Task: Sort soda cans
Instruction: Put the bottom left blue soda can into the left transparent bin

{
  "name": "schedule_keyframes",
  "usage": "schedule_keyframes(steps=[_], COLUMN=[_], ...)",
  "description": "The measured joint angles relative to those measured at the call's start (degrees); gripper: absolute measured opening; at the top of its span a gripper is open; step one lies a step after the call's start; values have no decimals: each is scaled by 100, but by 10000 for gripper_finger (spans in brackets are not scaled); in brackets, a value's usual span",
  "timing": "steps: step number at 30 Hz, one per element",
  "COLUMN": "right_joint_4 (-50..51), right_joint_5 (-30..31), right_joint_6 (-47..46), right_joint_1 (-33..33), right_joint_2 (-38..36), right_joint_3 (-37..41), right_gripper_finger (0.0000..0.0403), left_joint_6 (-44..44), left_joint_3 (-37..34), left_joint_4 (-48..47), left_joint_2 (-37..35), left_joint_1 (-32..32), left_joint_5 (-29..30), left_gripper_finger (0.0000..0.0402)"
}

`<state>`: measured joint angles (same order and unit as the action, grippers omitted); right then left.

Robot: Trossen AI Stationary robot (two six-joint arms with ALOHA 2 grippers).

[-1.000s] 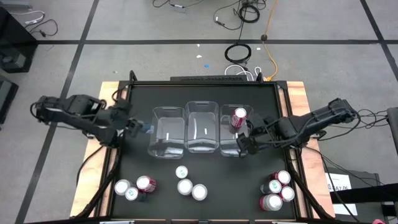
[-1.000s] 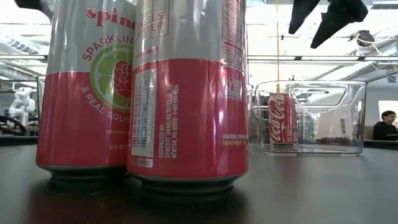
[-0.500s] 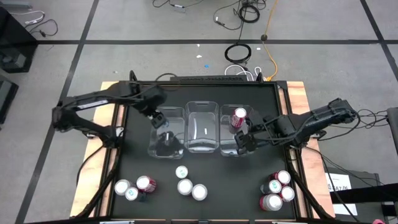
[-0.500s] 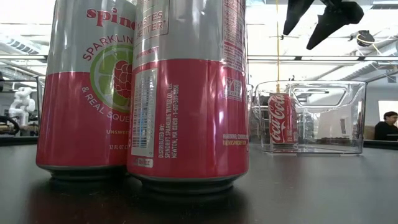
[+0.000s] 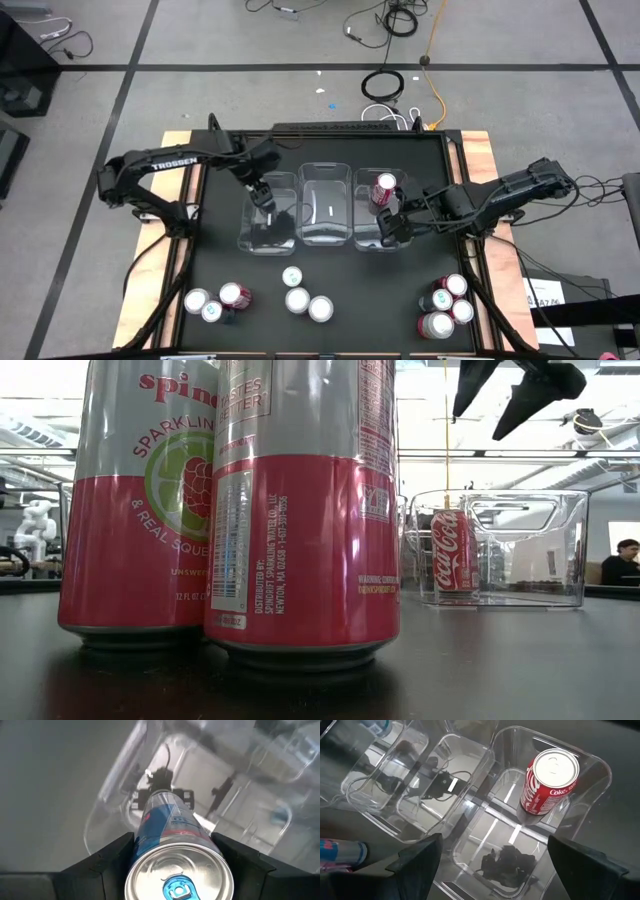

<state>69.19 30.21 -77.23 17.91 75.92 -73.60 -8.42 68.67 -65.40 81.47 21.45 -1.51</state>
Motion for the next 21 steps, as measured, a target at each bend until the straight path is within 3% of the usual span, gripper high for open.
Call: schedule_keyframes(steps=[12,21], right_joint_4=[1,1], right_joint_5=[3,1], right_joint_6=[-79,-162], right_joint_1=[-36,-43], right_joint_2=[0,0], right_joint_3=[0,0], right_gripper_finger=[354,354], left_joint_6=[173,166], left_joint_3=[-682,-696], left_joint_4=[531,647], left_joint_2=[-179,-179], left_joint_1=[173,184], left_joint_5=[-125,36], left_gripper_finger=[258,258])
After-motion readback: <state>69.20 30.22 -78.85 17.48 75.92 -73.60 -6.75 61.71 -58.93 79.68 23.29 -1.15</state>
